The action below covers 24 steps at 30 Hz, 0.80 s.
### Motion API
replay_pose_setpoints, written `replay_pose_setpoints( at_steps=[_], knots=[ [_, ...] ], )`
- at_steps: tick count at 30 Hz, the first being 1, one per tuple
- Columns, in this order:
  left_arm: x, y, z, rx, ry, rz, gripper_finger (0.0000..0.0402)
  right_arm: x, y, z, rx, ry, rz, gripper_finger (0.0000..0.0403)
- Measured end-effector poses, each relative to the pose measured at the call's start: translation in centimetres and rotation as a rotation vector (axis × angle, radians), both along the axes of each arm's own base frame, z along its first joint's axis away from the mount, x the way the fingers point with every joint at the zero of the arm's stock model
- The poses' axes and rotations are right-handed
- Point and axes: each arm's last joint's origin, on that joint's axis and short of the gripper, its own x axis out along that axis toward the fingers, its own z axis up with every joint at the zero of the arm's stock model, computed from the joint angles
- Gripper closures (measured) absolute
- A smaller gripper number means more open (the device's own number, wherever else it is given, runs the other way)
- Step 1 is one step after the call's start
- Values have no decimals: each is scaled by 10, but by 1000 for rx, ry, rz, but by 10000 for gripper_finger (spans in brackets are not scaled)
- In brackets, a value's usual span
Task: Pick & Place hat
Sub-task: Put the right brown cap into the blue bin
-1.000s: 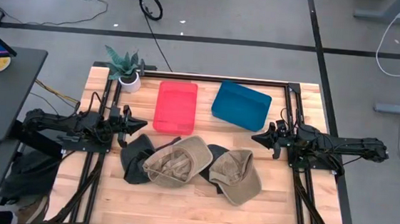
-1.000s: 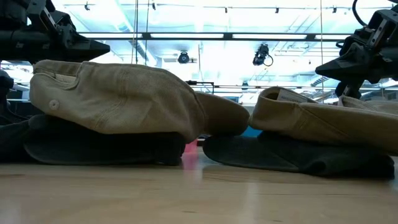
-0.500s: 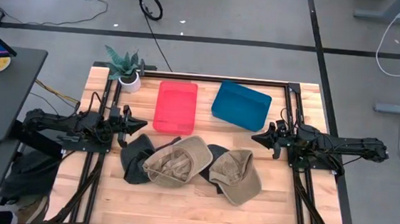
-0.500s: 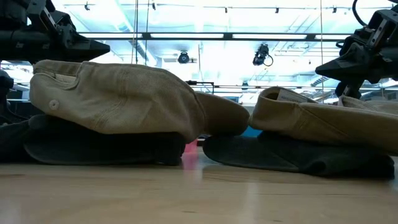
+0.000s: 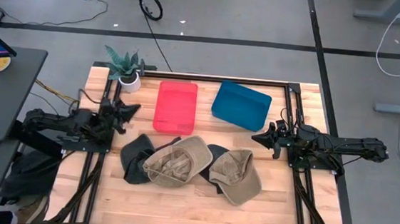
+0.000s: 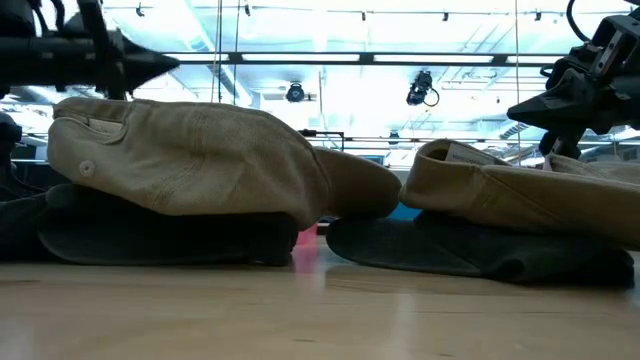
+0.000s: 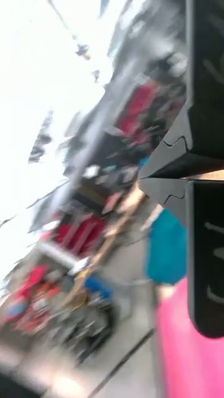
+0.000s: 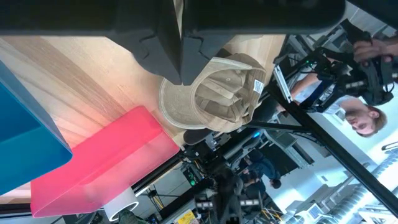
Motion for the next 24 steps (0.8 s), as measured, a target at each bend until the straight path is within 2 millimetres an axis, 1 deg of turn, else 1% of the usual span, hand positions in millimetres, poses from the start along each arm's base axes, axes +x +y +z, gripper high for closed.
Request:
replay_pose_setpoints(
  at_steps=[3,5,9,12,14,16,18,20,22,24],
  knots=[
    [-4,1,8,113,-16,74,399,0,0,0,0,0,0,396],
    [-6,1,13,169,-32,88,399,0,0,0,0,0,0,396],
    [-9,0,18,180,-99,64,399,0,0,0,-6,0,1,396],
    [-7,0,16,189,-82,42,399,0,0,0,-9,0,0,396],
    [-6,-1,14,193,-58,39,399,0,-1,3,-14,-27,-43,396],
    [-6,-1,15,181,-68,33,399,0,-4,10,2,-111,-142,396],
    [-7,-1,15,147,-97,17,399,-1,-6,22,18,-231,-214,396],
    [-7,-1,17,136,-131,-14,399,-4,-7,35,-44,-364,-265,396],
    [-7,-2,21,149,-126,-44,399,-10,-7,50,-132,-509,-287,396],
    [-9,-2,31,176,-137,-57,399,-16,-7,65,-165,-624,-303,396]
  ],
)
